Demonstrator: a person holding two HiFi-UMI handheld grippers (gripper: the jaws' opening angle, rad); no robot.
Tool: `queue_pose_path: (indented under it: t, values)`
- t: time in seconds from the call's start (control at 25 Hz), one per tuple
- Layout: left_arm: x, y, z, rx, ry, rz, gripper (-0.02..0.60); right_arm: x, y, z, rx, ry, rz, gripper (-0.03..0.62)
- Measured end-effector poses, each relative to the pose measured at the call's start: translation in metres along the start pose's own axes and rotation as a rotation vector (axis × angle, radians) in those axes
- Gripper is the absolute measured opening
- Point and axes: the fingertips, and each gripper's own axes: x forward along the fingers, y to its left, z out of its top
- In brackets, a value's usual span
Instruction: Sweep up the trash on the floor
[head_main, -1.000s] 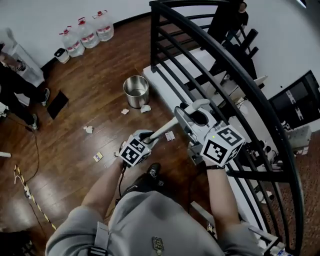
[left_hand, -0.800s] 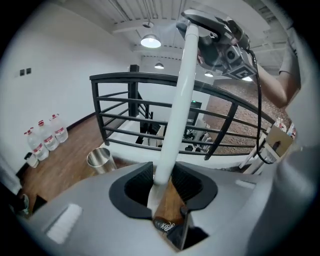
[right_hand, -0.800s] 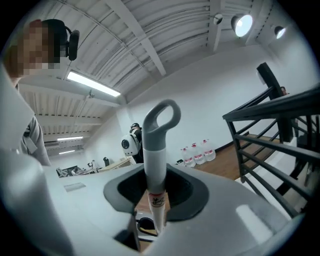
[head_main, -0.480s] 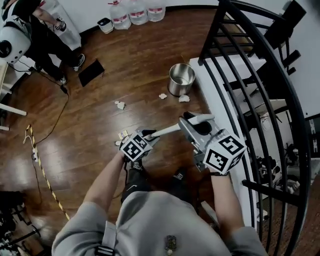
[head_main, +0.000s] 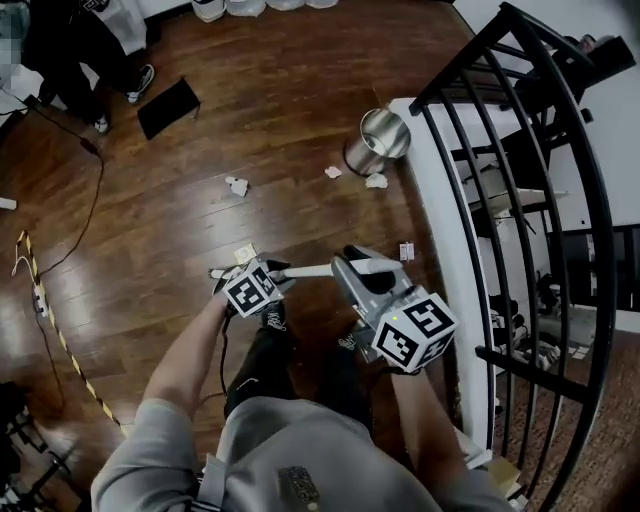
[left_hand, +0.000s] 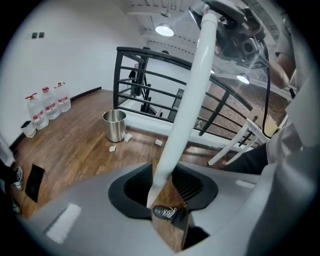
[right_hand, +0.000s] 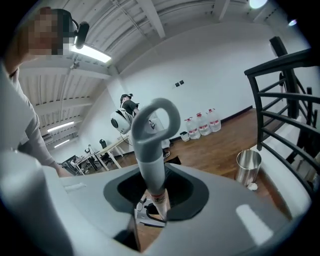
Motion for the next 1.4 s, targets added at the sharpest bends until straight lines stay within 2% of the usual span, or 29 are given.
queue_pose_path:
  t: [0.12, 0.24, 0.4, 0.52, 0.72, 0.88, 1.04, 1.2, 1.4]
  values:
    - [0.012, 0.024, -0.035, -0.011, 0.047, -0.033, 0.124, 0.039, -0.008, -0.026, 0.04, 0.044, -0.027, 0.091]
    - [0.026, 0.047, -0.063, -0.037, 0.072, -0.033, 0.124, 0.072, -0.02, -0.048, 0.072, 0.076, -0.048, 0.091]
    - [0.026, 0.081, -0.085, -0.078, 0.057, 0.023, 0.129, 0.103, -0.033, -0.058, 0.128, 0.072, -0.095, 0.091]
    - [0.026, 0.109, -0.084, -0.097, 0.038, 0.076, 0.133, 0.118, -0.043, -0.056, 0.134, 0.066, -0.12, 0.091]
    - [0.043, 0.121, -0.061, -0.077, 0.002, 0.093, 0.135, 0.115, -0.07, -0.05, 0.164, 0.049, -0.202, 0.091]
    - [0.07, 0.111, -0.043, -0.047, 0.011, 0.05, 0.137, 0.087, -0.097, -0.052, 0.188, 0.033, -0.285, 0.091]
    - [0.1, 0.09, -0.015, 0.02, 0.015, -0.01, 0.138, 0.047, -0.124, -0.056, 0.224, -0.008, -0.361, 0.091]
    - [0.133, 0.069, 0.028, 0.06, 0.007, -0.059, 0.143, 0.001, -0.156, -0.047, 0.236, -0.061, -0.432, 0.091]
    - [0.186, 0.029, 0.092, 0.145, 0.006, -0.128, 0.143, -0.071, -0.204, -0.04, 0.242, -0.117, -0.53, 0.091]
